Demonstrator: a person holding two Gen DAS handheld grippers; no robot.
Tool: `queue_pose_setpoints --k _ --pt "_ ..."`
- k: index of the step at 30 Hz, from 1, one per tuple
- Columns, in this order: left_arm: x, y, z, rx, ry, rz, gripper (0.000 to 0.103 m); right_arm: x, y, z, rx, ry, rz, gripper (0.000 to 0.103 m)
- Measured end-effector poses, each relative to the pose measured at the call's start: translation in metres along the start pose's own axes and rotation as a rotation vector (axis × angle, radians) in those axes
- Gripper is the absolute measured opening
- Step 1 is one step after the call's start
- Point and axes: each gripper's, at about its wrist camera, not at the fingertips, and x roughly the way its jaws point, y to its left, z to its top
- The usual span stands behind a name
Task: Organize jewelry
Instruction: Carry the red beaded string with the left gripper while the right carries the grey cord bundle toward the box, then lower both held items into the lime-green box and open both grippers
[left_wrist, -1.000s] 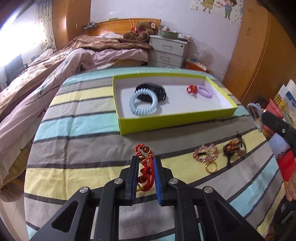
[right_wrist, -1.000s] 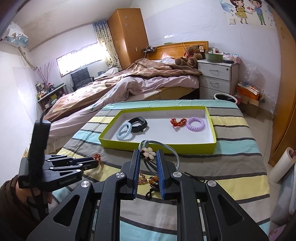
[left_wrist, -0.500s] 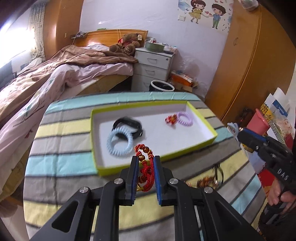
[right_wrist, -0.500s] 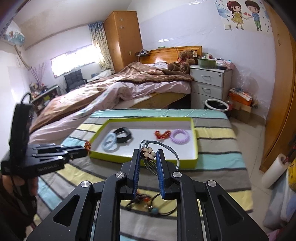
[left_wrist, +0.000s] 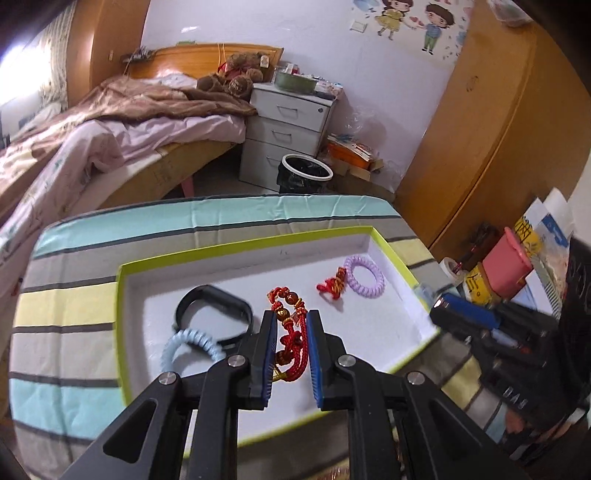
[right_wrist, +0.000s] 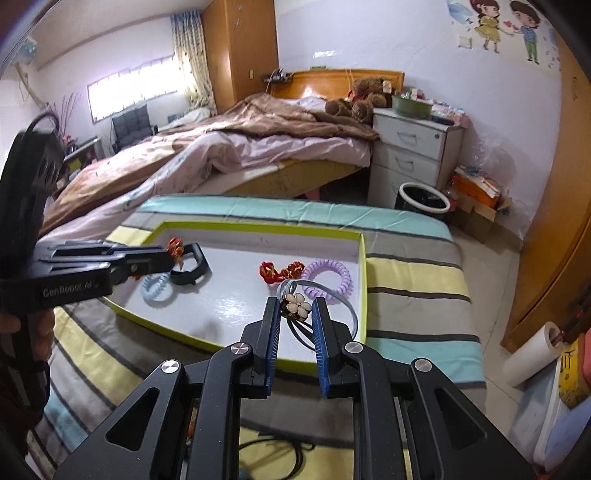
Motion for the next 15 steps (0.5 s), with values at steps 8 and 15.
queue_pose_setpoints --k 8,15 --pt "0.038 -0.001 0.015 0.014 0.037 0.024 0.016 0.033 -0.001 0.000 -0.032 0.069 0.021 0.018" --pt "0.063 -0.001 0.020 0.037 0.086 0.042 0.016 0.051 -0.001 -0.004 -0.027 0.131 0.060 0.018"
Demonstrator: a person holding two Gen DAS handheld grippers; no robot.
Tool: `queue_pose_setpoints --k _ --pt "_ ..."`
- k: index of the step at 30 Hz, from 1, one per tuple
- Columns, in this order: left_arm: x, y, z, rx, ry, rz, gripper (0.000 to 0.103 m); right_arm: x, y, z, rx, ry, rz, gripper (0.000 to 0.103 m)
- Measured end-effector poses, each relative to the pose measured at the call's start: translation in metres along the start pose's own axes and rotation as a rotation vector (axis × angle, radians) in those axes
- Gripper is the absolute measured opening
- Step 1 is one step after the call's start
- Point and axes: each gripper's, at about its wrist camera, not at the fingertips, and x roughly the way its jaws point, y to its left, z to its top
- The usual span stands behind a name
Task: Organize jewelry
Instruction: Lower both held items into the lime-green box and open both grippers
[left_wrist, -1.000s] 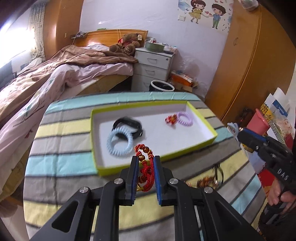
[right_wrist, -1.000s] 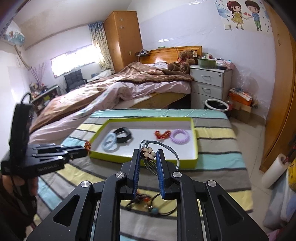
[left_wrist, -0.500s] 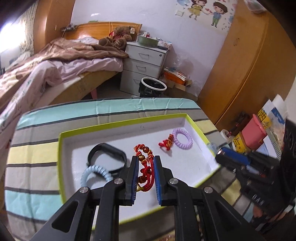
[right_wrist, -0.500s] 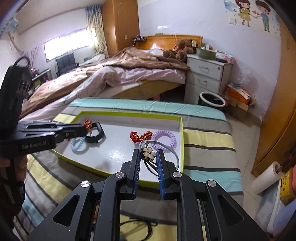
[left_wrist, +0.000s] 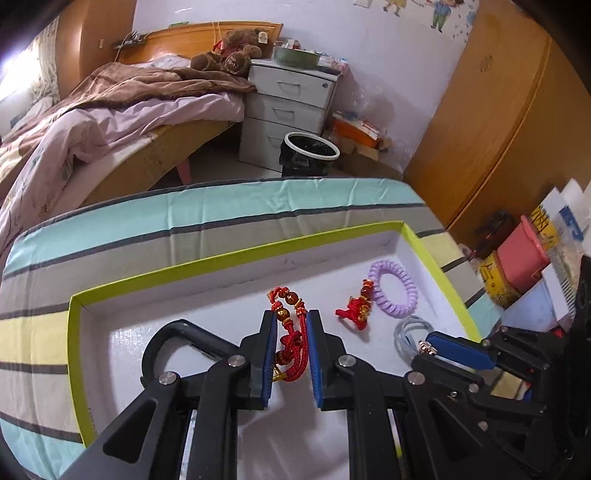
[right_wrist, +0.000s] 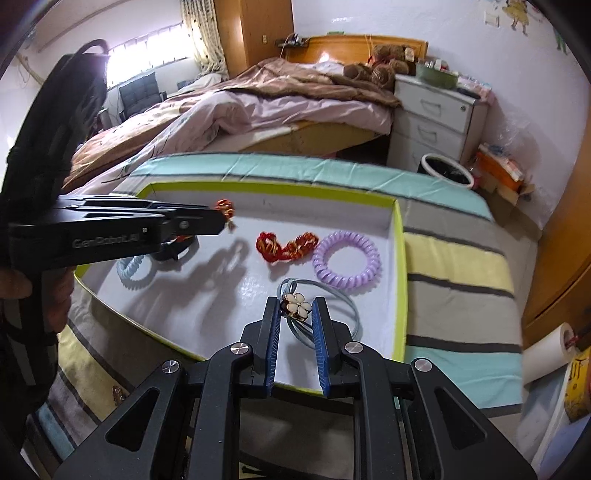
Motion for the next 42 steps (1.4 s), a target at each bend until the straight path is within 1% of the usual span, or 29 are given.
queue_pose_setpoints --k 1,5,11,14,20,23,25,26,28,29,30,33,38,42 --pt "0.002 -0.002 -0.001 0.009 0.001 0.008 0.016 0.002 0.000 0.000 -0.001 0.008 0.004 0.018" --pt "0.009 0.001 -0.001 -0.008 0.020 0.009 0.016 0.007 0.001 -0.002 -0.006 0.037 0.017 0.018" --pt "0.014 0.003 -0.001 -0.011 0.035 0.009 0.016 0.010 0.000 -0.003 0.013 0.051 0.040 0.018" --pt "0.016 0.001 -0.001 -0.003 0.036 0.007 0.016 0.011 -0.002 -0.001 0.009 0.049 0.041 0.018" --pt "0.015 0.006 0.000 -0.028 0.034 -0.010 0.016 0.013 -0.003 0.000 0.011 0.046 0.037 0.018" --pt "0.011 0.003 -0.001 -0.005 0.021 0.006 0.017 0.012 -0.004 -0.001 0.016 0.039 0.032 0.018" --pt "0.009 0.003 -0.001 -0.010 0.017 0.001 0.017 0.010 -0.004 -0.001 0.023 0.035 0.034 0.024" --pt "0.007 0.003 -0.001 -0.017 0.014 -0.003 0.017 0.009 -0.004 -0.001 0.025 0.033 0.034 0.025" --pt "0.005 0.003 -0.001 -0.022 0.010 -0.004 0.023 0.007 -0.004 -0.002 0.025 0.031 0.031 0.027" --pt "0.004 0.003 -0.002 -0.023 0.010 -0.007 0.028 0.007 -0.004 -0.001 0.026 0.028 0.028 0.027" --pt "0.002 0.002 -0.002 -0.022 0.008 -0.012 0.031 0.006 -0.004 -0.001 0.027 0.026 0.026 0.029" --pt "-0.009 0.000 -0.005 -0.019 -0.013 -0.013 0.031 0.001 -0.003 -0.001 0.037 0.013 0.029 0.038" --pt "-0.036 -0.002 -0.010 -0.031 -0.060 -0.020 0.033 -0.013 -0.001 -0.004 0.052 -0.014 0.029 0.039" --pt "-0.061 -0.006 -0.019 -0.018 -0.105 -0.019 0.037 -0.026 0.002 -0.007 0.055 -0.038 0.031 0.039"
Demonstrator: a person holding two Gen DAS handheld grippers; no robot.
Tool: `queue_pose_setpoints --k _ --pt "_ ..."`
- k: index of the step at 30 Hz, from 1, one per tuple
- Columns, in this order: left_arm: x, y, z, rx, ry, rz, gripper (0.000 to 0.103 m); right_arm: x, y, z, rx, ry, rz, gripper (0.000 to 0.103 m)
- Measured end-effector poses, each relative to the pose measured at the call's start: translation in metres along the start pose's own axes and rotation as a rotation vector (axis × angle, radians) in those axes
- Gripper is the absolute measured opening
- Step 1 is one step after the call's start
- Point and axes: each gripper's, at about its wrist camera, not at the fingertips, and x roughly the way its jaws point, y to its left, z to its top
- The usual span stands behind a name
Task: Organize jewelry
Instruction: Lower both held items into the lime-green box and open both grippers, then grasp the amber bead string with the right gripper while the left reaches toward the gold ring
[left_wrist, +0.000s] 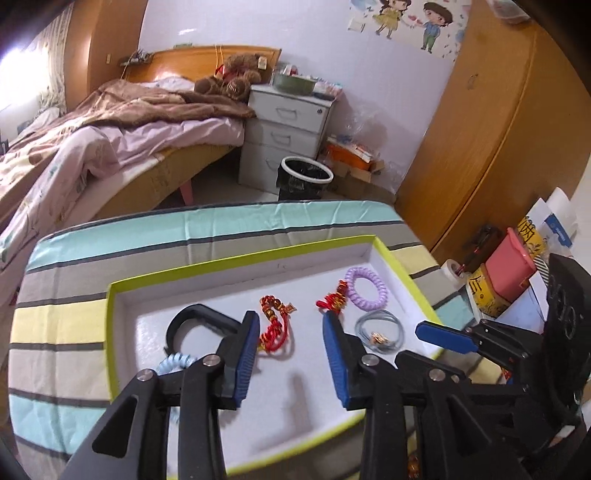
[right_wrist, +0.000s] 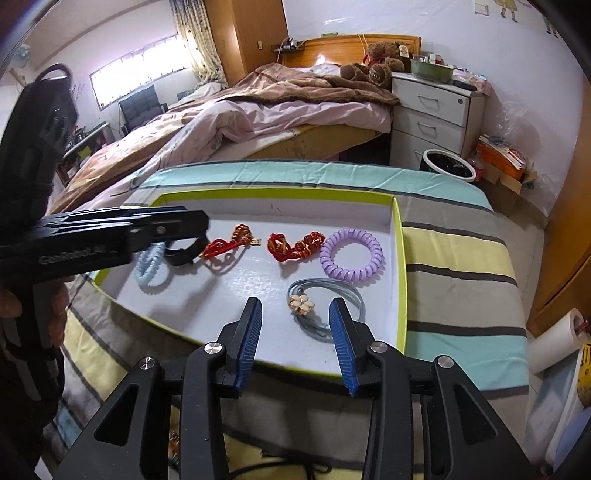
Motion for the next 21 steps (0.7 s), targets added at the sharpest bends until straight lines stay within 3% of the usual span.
queue_pose_setpoints --k 10,21 --pt "-0.055 0.002 -0.041 -0.029 -0.052 -0.011 0.040 -0.041 0.012 -0.022 0.022 -0.054 0.067 0.039" --pt "-0.095 0.014 -0.083 -0.096 -0.070 -0.020 0.041 -0.046 0.039 -0.053 -0.060 -0.007 0.150 0.040"
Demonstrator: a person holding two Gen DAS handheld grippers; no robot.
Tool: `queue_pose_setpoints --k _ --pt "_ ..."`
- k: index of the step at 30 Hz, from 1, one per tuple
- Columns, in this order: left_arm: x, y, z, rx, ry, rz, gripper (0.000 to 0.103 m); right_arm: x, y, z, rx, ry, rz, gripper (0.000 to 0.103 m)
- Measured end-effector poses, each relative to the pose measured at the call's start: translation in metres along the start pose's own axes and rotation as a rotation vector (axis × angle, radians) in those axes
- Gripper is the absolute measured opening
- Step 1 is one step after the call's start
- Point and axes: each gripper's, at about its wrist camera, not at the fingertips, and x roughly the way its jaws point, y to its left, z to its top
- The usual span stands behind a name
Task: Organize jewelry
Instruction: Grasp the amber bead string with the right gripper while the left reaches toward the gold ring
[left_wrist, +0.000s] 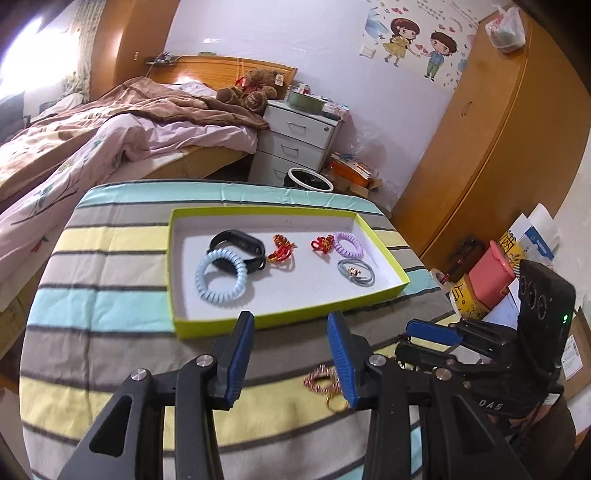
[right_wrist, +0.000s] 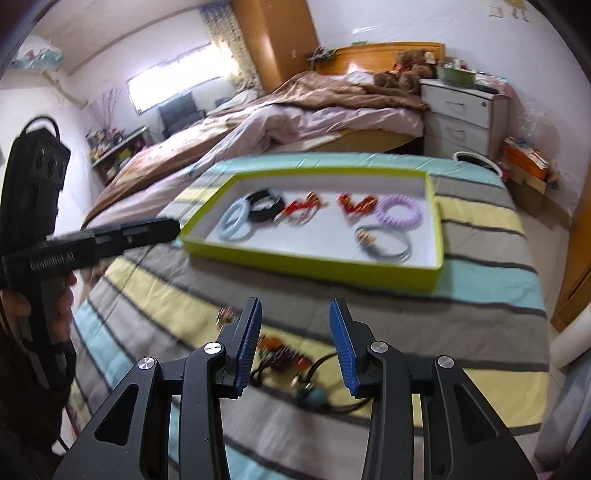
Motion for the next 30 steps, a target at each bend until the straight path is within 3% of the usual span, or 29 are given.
queue_pose_setpoints --k 6,14,26,30 --pt "-0.012 0.011 -0.018 -0.026 0.011 0.009 0.041 0.011 0.015 -0.009 -0.068 0.058 0.018 0.044" --pt "-0.018 0.024 -0.038 -0.068 0.031 0.017 0.041 0.029 0.026 -0.018 -0.166 0.148 -0.063 0.045" --pt "-0.017 0.029 -0.053 -0.082 0.055 0.010 0.041 0.033 0.027 -0.022 -0.171 0.159 -0.120 0.044" --pt "-0.014 0.026 -0.058 -0.077 0.066 -0.005 0.041 0.030 0.030 -0.022 -0.179 0.144 -0.132 0.025"
